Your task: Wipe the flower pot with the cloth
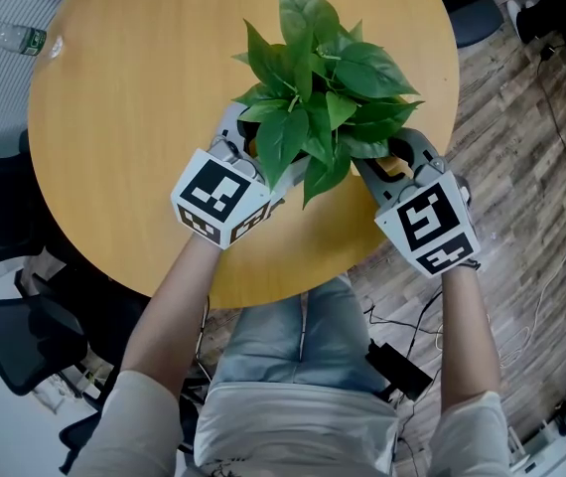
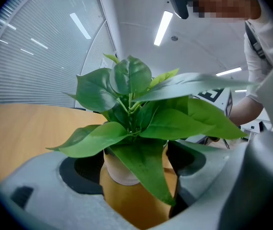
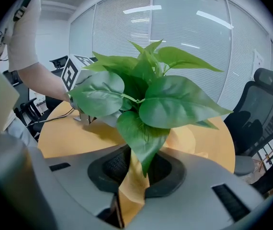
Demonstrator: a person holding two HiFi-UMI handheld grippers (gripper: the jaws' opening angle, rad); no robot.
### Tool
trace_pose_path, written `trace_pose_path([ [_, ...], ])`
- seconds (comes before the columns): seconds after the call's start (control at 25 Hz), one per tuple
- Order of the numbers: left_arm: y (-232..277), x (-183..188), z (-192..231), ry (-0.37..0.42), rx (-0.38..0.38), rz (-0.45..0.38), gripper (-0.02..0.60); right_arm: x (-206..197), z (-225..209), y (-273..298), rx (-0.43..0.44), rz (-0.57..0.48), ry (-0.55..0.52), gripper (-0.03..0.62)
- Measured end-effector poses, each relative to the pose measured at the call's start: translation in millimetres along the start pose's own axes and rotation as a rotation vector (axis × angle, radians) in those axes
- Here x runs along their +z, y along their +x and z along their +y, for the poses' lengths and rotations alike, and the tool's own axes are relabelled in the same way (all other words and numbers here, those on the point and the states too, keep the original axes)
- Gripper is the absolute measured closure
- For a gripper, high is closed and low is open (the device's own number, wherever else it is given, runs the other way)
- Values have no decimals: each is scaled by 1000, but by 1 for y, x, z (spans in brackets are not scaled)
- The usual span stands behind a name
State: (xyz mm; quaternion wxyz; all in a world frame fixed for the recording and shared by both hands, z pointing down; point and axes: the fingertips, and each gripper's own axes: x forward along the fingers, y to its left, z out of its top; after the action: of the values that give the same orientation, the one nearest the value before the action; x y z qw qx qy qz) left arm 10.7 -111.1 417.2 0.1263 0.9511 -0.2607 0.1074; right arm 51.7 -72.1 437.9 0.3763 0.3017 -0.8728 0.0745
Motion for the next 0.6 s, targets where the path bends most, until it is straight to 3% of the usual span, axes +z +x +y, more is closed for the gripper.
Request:
trace_pose_path([
  [0.6, -1, -1, 5, -45, 138, 9, 153, 6, 22, 8, 39, -14, -6, 528],
])
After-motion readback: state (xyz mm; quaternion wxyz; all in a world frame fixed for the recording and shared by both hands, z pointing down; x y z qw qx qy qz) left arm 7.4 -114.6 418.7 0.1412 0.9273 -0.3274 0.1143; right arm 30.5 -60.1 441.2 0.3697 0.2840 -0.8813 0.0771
